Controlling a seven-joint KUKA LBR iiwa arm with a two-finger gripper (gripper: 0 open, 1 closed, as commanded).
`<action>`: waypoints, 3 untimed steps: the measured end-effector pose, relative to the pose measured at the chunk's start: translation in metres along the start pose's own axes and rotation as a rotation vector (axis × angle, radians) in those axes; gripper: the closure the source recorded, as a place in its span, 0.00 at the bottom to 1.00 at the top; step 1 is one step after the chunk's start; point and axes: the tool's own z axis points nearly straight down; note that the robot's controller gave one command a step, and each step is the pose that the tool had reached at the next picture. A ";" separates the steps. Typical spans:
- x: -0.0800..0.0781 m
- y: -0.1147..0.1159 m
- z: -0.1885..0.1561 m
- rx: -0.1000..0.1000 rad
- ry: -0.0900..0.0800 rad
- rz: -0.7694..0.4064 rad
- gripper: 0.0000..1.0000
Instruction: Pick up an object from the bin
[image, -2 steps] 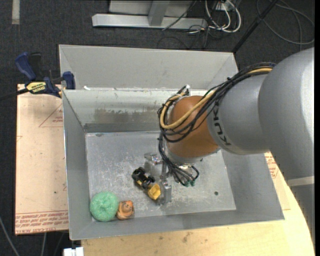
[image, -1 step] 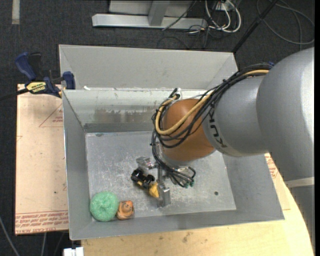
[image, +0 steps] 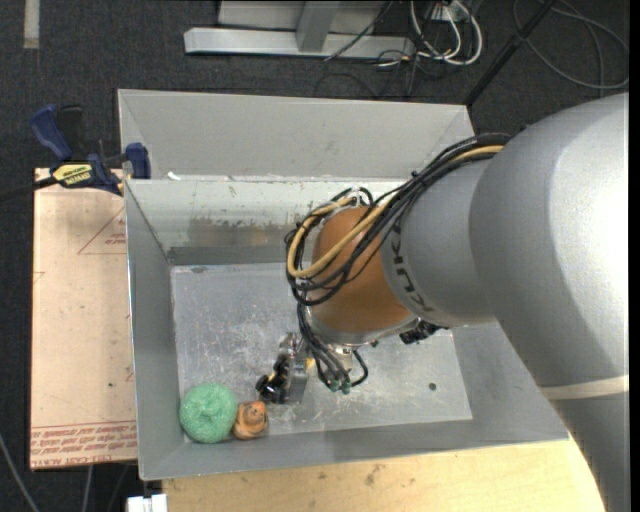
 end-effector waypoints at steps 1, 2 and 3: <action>0.000 0.000 0.000 0.000 0.000 0.000 1.00; -0.054 0.046 -0.090 0.001 0.000 -0.007 1.00; -0.054 0.047 -0.090 0.001 -0.001 -0.007 1.00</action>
Offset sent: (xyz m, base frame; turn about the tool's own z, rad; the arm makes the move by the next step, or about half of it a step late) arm 0.0568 0.0412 0.0905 -0.0035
